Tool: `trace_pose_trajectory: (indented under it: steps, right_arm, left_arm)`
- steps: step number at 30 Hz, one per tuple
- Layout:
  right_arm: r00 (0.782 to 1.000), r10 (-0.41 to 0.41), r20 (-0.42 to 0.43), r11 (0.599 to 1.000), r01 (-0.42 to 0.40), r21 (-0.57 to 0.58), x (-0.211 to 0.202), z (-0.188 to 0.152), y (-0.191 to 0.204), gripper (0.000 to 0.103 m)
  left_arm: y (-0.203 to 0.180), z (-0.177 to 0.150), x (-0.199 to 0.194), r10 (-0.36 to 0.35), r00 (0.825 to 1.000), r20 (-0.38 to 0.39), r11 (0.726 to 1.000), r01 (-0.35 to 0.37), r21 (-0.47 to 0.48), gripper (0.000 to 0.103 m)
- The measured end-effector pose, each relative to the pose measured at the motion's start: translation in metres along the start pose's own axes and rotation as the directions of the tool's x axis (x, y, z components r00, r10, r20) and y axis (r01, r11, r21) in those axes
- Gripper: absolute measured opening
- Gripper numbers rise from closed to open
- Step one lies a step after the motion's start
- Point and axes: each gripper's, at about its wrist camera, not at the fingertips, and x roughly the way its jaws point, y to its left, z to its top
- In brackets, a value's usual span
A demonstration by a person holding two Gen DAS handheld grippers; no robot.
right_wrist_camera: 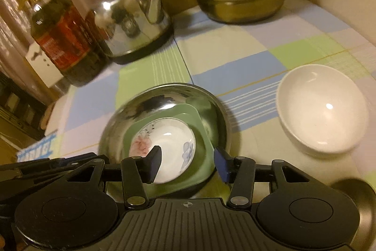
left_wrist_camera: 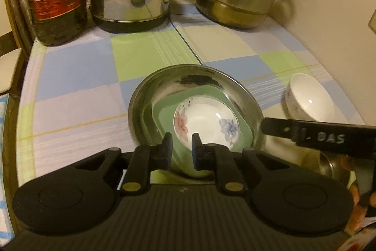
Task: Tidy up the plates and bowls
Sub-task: 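Open the left gripper to release the saucer and withdraw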
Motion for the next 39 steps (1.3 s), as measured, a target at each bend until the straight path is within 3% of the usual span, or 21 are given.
trace_pose_trajectory:
  steps: [13, 28, 39]
  right_arm:
    - [1.0, 0.012, 0.022, 1.0, -0.012, -0.008, -0.099, -0.049, -0.007, 0.067]
    - [0.994, 0.075, -0.081, 0.991, -0.083, -0.109, -0.161, -0.101, -0.066, 0.071]
    - [0.989, 0.053, -0.14, 0.976, -0.081, -0.205, -0.191, -0.125, -0.107, 0.072]
  left_arm:
    - [-0.02, -0.062, -0.074, 0.012, 0.999, -0.037, 1.0, -0.013, -0.026, 0.015]
    - [-0.109, -0.14, -0.117, 0.111, 0.992, -0.06, 0.983, -0.118, -0.142, 0.015]
    - [-0.168, -0.177, -0.133, 0.16, 0.986, -0.054, 0.967, -0.168, -0.191, 0.015]
